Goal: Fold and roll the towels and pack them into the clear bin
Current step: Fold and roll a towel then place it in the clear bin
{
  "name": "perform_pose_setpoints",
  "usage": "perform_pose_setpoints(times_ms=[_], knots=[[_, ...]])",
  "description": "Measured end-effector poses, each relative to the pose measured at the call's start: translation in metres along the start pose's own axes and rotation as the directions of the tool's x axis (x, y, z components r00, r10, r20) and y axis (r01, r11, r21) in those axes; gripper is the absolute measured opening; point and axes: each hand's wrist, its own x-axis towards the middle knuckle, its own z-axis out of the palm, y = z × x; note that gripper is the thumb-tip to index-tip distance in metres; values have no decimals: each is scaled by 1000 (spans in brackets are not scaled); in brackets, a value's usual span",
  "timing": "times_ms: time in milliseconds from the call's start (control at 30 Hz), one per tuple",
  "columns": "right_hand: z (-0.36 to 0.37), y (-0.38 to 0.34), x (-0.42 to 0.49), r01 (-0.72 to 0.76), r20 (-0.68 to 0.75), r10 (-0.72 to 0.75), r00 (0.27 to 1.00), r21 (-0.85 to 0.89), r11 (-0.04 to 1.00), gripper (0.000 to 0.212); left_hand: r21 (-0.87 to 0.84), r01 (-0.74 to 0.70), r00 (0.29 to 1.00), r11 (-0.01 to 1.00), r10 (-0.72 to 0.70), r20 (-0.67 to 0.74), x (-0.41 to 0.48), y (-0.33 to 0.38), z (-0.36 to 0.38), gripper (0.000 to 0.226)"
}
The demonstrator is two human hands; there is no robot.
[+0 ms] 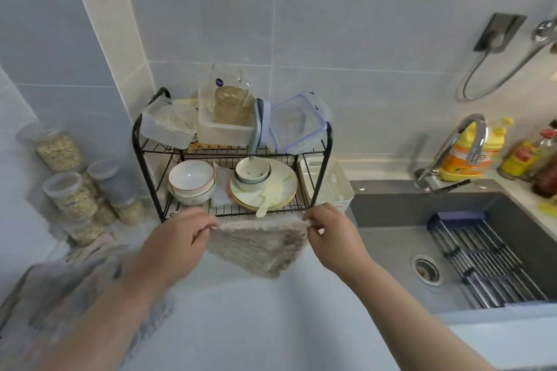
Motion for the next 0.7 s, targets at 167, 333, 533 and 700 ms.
perform_pose_setpoints(times_ms=[167, 333, 533, 700], knots=[[32, 53, -74, -5, 228, 7, 974, -10, 1000, 29, 54, 123, 975, 991, -131, 179, -88, -28, 72, 24], [72, 83, -131, -153, 551, 161, 819, -60, 986, 46, 111, 228, 773, 967, -249, 584, -146, -63, 123, 32], [71, 79, -106, -233, 507, 252, 824, -102, 967, 51, 202, 285, 804, 937, -349, 482, -92, -62, 113, 36], [78, 94, -15, -289, 292, 363, 885, -268, 919, 31, 194, 306, 851, 932, -359, 384, -10, -91, 133, 44]])
